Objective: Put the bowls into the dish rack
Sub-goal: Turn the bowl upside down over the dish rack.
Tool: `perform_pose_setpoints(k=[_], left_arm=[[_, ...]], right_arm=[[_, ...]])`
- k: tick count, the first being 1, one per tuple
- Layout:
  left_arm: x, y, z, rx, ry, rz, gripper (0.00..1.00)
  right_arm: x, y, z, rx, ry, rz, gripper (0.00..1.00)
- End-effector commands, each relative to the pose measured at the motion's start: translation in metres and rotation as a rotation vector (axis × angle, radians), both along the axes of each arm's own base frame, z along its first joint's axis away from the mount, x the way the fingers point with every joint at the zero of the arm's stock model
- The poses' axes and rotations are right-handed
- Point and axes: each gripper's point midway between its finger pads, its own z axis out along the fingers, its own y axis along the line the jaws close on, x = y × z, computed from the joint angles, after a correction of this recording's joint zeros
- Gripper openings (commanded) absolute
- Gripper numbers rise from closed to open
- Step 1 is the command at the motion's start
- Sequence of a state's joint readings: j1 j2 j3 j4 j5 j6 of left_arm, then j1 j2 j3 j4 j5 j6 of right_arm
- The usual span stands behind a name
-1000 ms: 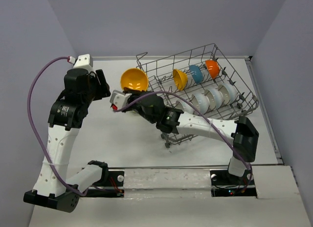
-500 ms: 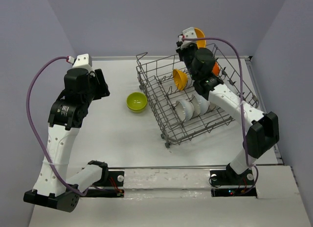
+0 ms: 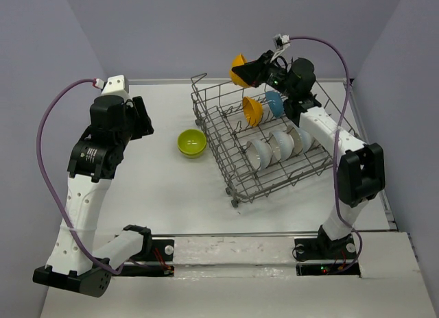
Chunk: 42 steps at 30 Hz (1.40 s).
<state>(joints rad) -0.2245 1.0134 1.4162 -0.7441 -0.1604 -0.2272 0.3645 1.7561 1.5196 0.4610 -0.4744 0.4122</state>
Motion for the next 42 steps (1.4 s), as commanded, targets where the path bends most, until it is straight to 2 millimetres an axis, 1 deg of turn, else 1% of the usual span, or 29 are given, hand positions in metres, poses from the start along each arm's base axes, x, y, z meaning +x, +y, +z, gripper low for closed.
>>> perform_pose_setpoints(k=[1,2,3,4,5,6,7,8,9,10,13,14,16,17,19,21,23,24,26,27,28,30,31,35,36,37,40,41,42], left_arm=[[0.004,0.002,0.009,-0.003,-0.047,0.016,0.67],[0.003,0.002,0.008,-0.004,-0.047,0.014,0.67],[0.004,0.002,0.007,-0.004,-0.047,0.014,0.67],[0.004,0.002,0.007,-0.004,-0.045,0.014,0.67],[0.004,0.002,0.007,-0.004,-0.045,0.014,0.67],[0.004,0.002,0.007,-0.004,-0.047,0.014,0.67],[0.004,0.002,0.007,-0.003,-0.047,0.013,0.67],[0.004,0.001,0.007,-0.005,-0.047,0.011,0.67],[0.005,0.001,0.006,-0.005,-0.045,0.011,0.66],[0.005,0.001,0.006,-0.004,-0.044,0.011,0.66],[0.005,0.001,0.006,-0.002,-0.044,0.010,0.66],[0.005,0.001,0.007,0.001,-0.046,0.012,0.66],[0.006,0.001,0.007,0.003,-0.046,0.014,0.66],[0.008,-0.001,0.006,0.003,-0.043,0.008,0.66],[0.012,-0.005,0.005,-0.005,-0.037,-0.006,0.66],[0.021,-0.018,0.007,-0.043,-0.052,-0.056,0.66],[0.034,-0.030,0.015,-0.085,-0.090,-0.092,0.65],[0.041,-0.040,0.014,-0.116,-0.080,-0.126,0.65],[0.050,-0.052,0.021,-0.154,-0.098,-0.161,0.64],[0.056,-0.057,0.022,-0.170,-0.095,-0.175,0.64],[0.060,-0.059,0.024,-0.181,-0.099,-0.177,0.64],[0.071,-0.063,0.030,-0.195,-0.114,-0.182,0.64],[0.075,-0.066,0.033,-0.206,-0.121,-0.186,0.64],[0.090,-0.078,0.036,-0.234,-0.116,-0.218,0.63],[0.090,-0.079,0.036,-0.236,-0.116,-0.218,0.63],[0.091,-0.079,0.036,-0.235,-0.116,-0.218,0.63],[0.093,-0.078,0.033,-0.223,-0.111,-0.211,0.63],[0.093,-0.078,0.033,-0.222,-0.113,-0.213,0.63],[0.093,-0.078,0.031,-0.219,-0.109,-0.213,0.63]], right_arm=[[-0.061,0.007,0.076,0.193,-0.098,0.327,0.01],[-0.065,0.001,0.085,0.229,-0.133,0.349,0.01],[-0.071,0.002,0.084,0.289,-0.068,0.403,0.01],[-0.068,-0.008,0.078,0.313,-0.044,0.405,0.01],[-0.075,-0.015,0.086,0.354,-0.090,0.429,0.01],[-0.075,-0.021,0.086,0.423,-0.024,0.455,0.01],[-0.069,-0.024,0.078,0.456,0.009,0.460,0.01],[-0.070,-0.030,0.076,0.487,-0.003,0.472,0.01],[-0.070,-0.031,0.074,0.533,0.050,0.499,0.01],[-0.060,-0.030,0.063,0.561,0.089,0.500,0.01],[-0.056,-0.031,0.058,0.616,0.127,0.528,0.01],[-0.049,-0.030,0.050,0.619,0.163,0.515,0.01],[-0.040,-0.029,0.044,0.613,0.190,0.472,0.01],[-0.032,-0.028,0.037,0.608,0.227,0.446,0.01],[-0.027,-0.027,0.033,0.609,0.250,0.433,0.01],[-0.021,-0.026,0.026,0.604,0.273,0.415,0.01],[-0.018,-0.024,0.022,0.594,0.286,0.407,0.01],[-0.014,-0.023,0.018,0.589,0.308,0.400,0.01],[-0.011,-0.022,0.016,0.579,0.317,0.389,0.01],[-0.007,-0.021,0.012,0.574,0.346,0.376,0.01],[-0.005,-0.021,0.010,0.563,0.345,0.368,0.01],[-0.006,-0.010,0.005,0.552,0.374,0.367,0.01],[-0.004,-0.010,0.004,0.544,0.375,0.361,0.01],[0.002,0.007,-0.014,0.517,0.459,0.345,0.01],[0.002,0.011,-0.015,0.514,0.467,0.348,0.01],[0.003,0.012,-0.016,0.510,0.468,0.342,0.01],[0.010,0.019,-0.028,0.508,0.533,0.331,0.01],[0.007,0.026,-0.031,0.504,0.546,0.341,0.01],[0.010,0.026,-0.036,0.505,0.567,0.333,0.01]])
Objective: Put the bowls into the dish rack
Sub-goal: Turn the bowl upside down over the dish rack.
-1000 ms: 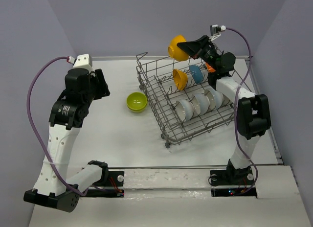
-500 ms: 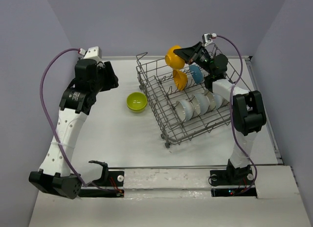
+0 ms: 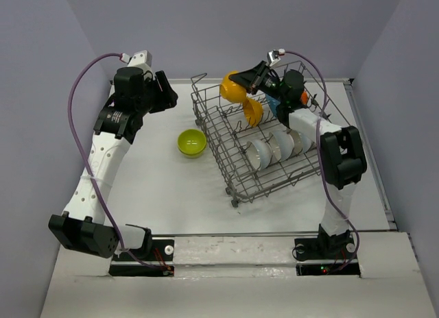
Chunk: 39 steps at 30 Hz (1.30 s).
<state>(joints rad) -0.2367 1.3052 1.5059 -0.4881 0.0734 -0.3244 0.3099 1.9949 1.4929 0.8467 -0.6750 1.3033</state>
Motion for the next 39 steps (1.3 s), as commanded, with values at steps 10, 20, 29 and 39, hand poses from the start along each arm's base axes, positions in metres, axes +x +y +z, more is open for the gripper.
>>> perform_pose_setpoints(k=[10,20,29,39], left_arm=[[0.005,-0.008,0.031,-0.027,-0.089,-0.034,0.63],[0.005,-0.008,0.025,-0.020,-0.080,-0.034,0.63],[0.005,-0.008,0.026,-0.022,-0.082,-0.035,0.63],[0.003,-0.008,0.024,-0.023,-0.077,-0.034,0.63]], right_arm=[[0.010,0.034,-0.030,-0.009,0.095,0.050,0.01],[0.013,0.055,-0.060,-0.028,0.140,0.096,0.01],[0.012,0.069,-0.076,-0.034,0.178,0.129,0.01],[0.009,0.081,-0.093,-0.041,0.213,0.151,0.01]])
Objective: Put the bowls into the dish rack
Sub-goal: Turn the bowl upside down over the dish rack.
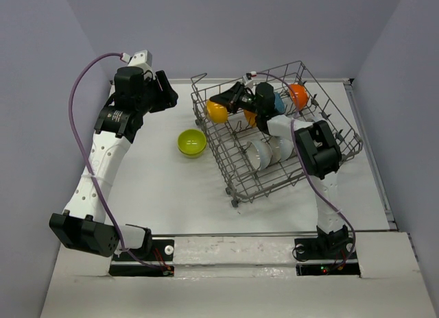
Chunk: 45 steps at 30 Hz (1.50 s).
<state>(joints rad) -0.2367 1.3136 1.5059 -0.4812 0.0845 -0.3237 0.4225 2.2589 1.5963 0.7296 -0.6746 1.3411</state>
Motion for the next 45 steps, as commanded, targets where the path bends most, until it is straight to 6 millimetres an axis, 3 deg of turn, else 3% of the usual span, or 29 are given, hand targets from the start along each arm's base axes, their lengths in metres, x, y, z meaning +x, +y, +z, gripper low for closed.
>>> perform_pose_setpoints(k=[1,10,34,45], left_arm=[[0.002,-0.005,0.026,-0.018,-0.080,-0.023,0.63],[0.002,-0.005,0.023,-0.018,-0.074,-0.022,0.63],[0.001,-0.006,0.022,-0.016,-0.074,-0.028,0.63],[0.000,-0.007,0.021,-0.019,-0.072,-0.031,0.63]], right_arm=[[-0.002,0.007,0.031,0.050,-0.073,0.029,0.01],[-0.006,0.012,0.026,0.058,-0.055,0.042,0.01],[0.003,0.016,-0.021,-0.055,0.024,0.000,0.01],[0.015,-0.001,-0.022,-0.158,0.006,-0.114,0.28]])
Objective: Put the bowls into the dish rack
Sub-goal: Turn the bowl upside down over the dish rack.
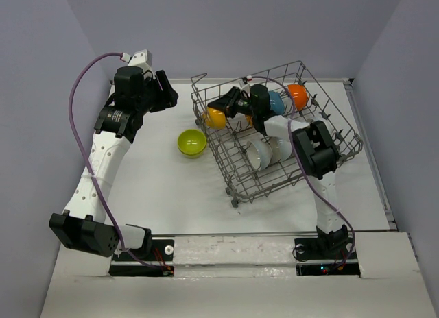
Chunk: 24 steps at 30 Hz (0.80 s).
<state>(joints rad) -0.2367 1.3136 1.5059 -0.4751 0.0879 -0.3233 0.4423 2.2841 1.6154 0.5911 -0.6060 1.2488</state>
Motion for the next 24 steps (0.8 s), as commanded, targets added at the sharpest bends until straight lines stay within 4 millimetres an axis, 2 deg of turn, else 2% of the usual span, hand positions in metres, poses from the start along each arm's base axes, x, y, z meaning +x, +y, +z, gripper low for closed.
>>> perform_pose_setpoints(k=[1,3,9,24], left_arm=[[0.000,-0.006,0.020,-0.017,-0.069,-0.028,0.63],[-0.001,-0.006,0.019,-0.017,-0.066,-0.028,0.63],[-0.001,-0.007,0.019,-0.018,-0.068,-0.031,0.63],[0.000,-0.008,0.019,-0.019,-0.067,-0.037,0.63]], right_arm=[[0.008,-0.009,0.017,-0.065,-0.058,-0.065,0.30],[0.013,-0.016,0.013,-0.087,-0.051,-0.095,0.34],[0.018,-0.021,0.010,-0.147,-0.068,-0.124,0.43],[0.026,-0.037,0.012,-0.285,-0.130,-0.203,0.47]])
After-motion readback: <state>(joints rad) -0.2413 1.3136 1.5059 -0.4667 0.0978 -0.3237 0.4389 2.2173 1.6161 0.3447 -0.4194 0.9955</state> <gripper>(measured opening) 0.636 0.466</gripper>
